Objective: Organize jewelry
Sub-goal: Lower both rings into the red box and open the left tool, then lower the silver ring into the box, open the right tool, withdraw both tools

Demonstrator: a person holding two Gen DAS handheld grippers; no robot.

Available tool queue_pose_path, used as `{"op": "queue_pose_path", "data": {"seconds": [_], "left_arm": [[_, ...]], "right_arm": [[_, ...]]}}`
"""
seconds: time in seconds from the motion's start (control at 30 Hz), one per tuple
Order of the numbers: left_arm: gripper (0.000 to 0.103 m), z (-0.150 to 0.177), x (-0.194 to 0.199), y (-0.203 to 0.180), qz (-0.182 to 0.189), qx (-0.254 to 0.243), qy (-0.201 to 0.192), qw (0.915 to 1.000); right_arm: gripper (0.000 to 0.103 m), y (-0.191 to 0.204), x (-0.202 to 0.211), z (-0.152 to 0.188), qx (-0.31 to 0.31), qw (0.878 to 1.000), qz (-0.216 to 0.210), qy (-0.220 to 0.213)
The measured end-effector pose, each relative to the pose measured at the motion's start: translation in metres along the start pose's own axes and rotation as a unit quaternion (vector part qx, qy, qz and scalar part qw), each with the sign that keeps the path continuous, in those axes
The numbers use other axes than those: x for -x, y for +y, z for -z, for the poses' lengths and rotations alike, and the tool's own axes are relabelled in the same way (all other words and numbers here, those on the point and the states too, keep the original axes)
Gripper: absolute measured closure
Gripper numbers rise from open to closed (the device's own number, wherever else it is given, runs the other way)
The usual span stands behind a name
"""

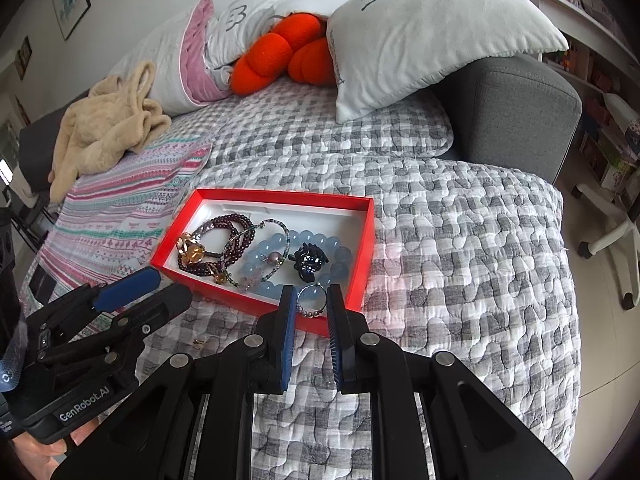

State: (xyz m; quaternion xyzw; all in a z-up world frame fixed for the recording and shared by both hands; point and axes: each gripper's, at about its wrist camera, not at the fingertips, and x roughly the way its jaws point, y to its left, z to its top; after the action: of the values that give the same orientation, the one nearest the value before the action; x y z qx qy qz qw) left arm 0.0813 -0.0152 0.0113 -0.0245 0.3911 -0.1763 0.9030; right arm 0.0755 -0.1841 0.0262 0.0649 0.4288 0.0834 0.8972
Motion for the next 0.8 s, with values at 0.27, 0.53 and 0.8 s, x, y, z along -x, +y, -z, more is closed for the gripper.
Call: {"op": "queue_pose_path", "data": {"seconds": [0.27, 0.53, 0.8], "left_arm": [[0.052, 0.019, -0.004, 0.02, -0.039, 0.007, 0.048, 0.9981], [0.042, 0.023, -0.011, 0.029, -0.054, 0.012, 0.067, 0.9962], [0.036, 0.025, -0.014, 0.029, -0.063, 0.003, 0.071, 0.9955]], "right_arm": [[0.087, 0.014, -0.007, -0.006, 0.005, 1.0, -0.002, 0.0], [0.086, 0.016, -0.025, -0.015, -0.013, 1.0, -0.016, 0.012], [0.085, 0.013, -0.035, -0.024, -0.035, 0.999, -0.025, 0.013]]}}
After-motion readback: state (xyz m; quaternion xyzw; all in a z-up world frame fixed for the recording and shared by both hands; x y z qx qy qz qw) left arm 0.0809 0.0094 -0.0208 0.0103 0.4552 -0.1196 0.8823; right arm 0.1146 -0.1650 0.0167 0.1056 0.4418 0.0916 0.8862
